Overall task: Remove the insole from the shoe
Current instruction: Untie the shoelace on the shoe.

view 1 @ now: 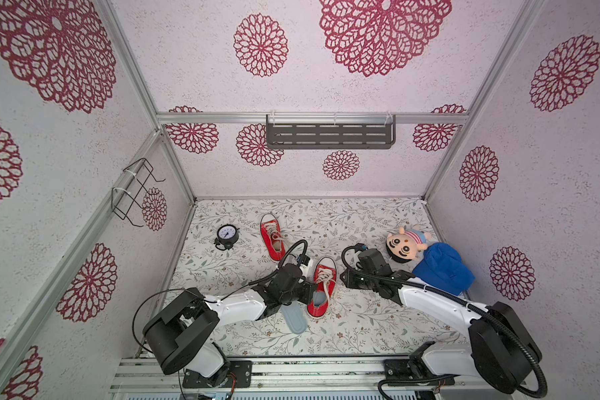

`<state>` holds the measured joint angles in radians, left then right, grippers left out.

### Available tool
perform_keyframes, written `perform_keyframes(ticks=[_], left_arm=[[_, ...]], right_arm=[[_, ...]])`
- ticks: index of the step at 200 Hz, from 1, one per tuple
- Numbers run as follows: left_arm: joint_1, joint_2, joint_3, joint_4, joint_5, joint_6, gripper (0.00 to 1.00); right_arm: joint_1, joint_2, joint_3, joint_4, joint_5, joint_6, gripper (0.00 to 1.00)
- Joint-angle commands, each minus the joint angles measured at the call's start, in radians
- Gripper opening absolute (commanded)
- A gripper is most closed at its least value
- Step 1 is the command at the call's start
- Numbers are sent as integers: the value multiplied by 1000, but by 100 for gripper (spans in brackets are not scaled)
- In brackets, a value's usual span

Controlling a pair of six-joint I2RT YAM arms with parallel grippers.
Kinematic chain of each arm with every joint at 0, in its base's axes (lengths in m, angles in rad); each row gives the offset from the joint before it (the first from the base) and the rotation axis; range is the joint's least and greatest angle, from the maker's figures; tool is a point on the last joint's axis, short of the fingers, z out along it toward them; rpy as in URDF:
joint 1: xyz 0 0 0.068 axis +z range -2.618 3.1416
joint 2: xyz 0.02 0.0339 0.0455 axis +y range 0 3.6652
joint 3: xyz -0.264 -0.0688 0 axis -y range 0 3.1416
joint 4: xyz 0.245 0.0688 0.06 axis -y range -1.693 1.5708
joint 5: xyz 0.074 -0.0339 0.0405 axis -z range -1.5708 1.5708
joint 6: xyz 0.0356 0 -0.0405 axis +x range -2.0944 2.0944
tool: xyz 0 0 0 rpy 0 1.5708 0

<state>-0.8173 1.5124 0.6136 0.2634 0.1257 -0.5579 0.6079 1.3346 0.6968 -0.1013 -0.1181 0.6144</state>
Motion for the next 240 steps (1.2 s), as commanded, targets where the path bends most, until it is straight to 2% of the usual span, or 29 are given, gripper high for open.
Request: perform_keyframes(ticks=[1,29,55,101,125,206,240], left_arm=[[-3,-26,2,52,12,-10,0],[-9,-27,0,62,21,-13,0],[-11,-25,2,60,16,-14,0],[-13,-24,2,60,15,-14,0],[-13,-21,3,60,18,-13,0],[-15,-15,11,57,20,-13,0],[-15,-12,15,53,19,-11,0]], right_arm=[[0,-1,13,81,-65,26,33],[1,-21,-5,192,-159,113,44],[1,-34,-40,289,-237,195,47],[1,-67,-127,389,-288,316,48],[1,-66,-178,552,-334,369,48],[5,16,-203,727,-347,387,46],[6,24,-209,698,-320,392,46]])
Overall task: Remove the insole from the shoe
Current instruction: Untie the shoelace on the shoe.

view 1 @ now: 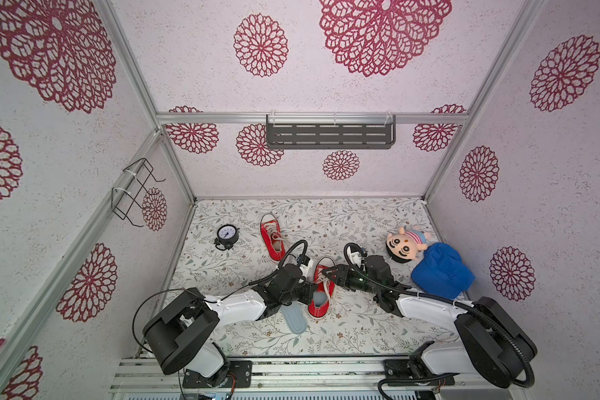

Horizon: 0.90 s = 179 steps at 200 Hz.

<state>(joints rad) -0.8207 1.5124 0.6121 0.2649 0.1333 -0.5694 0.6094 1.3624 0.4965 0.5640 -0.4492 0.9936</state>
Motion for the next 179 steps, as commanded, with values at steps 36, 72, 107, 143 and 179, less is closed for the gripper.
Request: perform_keyframes(ticks=[36,72,107,143,179], left_arm=[[-14,-12,19,48,12,1,0],[-13,-6,23,46,16,3,0],[-13,-8,23,45,15,3,0],[-14,-7,26,45,18,5,0],[-15,-3,30,44,21,8,0]], right_arm=[[3,-42,-30,5,44,1,46],[3,-66,-43,-52,70,-13,46],[3,-51,-52,-38,57,2,46],[4,-33,-56,28,33,23,46],[8,13,-55,145,2,62,46]])
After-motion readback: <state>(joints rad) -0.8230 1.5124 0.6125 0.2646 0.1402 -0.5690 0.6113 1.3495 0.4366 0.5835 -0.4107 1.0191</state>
